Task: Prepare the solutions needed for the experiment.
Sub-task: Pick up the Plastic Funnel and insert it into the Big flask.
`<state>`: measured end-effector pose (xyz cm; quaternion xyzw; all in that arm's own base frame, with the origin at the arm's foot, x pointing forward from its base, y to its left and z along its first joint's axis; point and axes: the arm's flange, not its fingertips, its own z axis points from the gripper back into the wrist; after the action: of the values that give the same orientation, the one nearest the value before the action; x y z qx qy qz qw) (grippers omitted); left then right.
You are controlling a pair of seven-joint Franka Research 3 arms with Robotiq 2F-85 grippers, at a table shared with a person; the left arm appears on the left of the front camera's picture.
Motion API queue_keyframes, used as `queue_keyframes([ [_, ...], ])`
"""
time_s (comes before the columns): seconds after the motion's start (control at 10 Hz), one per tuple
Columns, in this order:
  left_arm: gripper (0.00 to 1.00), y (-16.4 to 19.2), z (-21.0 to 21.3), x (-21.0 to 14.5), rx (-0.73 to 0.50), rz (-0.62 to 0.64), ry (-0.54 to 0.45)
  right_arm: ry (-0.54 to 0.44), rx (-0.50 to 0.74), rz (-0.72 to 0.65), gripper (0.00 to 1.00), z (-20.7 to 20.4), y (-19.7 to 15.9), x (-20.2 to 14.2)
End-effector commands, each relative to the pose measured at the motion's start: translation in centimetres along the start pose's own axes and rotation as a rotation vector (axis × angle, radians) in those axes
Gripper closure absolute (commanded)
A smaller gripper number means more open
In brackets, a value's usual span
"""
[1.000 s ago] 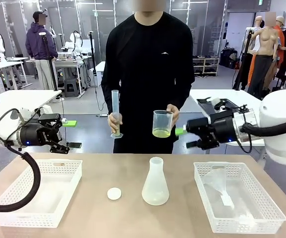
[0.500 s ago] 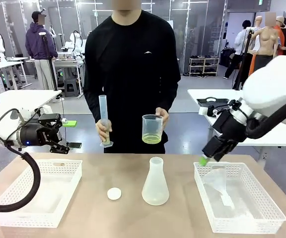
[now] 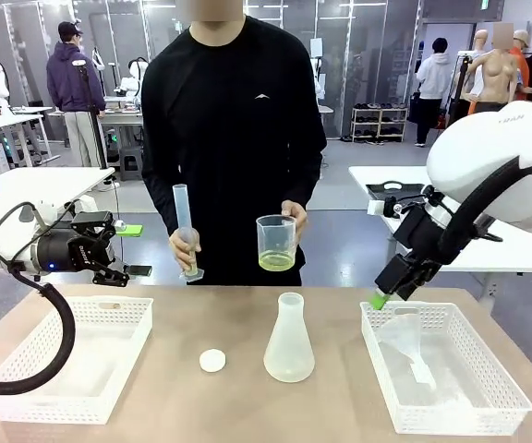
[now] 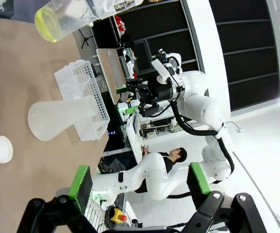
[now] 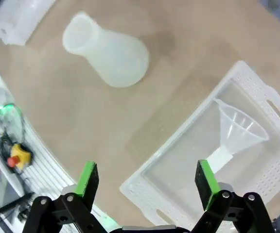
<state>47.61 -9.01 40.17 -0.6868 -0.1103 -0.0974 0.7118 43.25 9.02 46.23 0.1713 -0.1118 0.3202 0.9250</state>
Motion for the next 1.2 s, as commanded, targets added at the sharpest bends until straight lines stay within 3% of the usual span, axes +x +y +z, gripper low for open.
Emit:
queue_keyframes([
  [0.0,0.0,-0.1,0.0,0.0,0.002,0.001,0.0,0.051,-0.177,0.372,0.0,0.0,-1.7,-0.3],
  [0.1,0.0,-0.1,0.0,0.0,0.002,0.001,0.0,0.087,-0.292,0.57,0.0,0.1,-2.6,0.0],
  [0.2,0.0,-0.1,0.0,0.0,0.002,0.001,0.0,0.079,-0.335,0.649,0.0,0.0,-3.9,0.4],
  [0.3,0.0,-0.1,0.0,0.0,0.002,0.001,0.0,0.082,-0.314,0.703,0.0,-0.3,-4.9,0.9],
  [0.5,0.0,-0.1,0.0,0.0,0.002,0.001,0.0,0.1,-0.158,0.815,0.0,-0.7,-6.4,1.8],
  [0.6,0.0,-0.1,0.0,0.0,0.002,0.001,0.0,0.105,-0.104,0.793,0.0,-0.8,-6.7,2.2],
  [0.7,0.0,-0.1,0.0,0.0,0.002,0.001,0.0,0.146,-0.26,0.77,0.0,-0.4,-4.9,1.2],
  [1.1,0.0,-0.1,0.0,0.0,0.002,0.001,0.0,0.129,-0.224,0.798,0.0,-0.5,-5.4,1.6],
])
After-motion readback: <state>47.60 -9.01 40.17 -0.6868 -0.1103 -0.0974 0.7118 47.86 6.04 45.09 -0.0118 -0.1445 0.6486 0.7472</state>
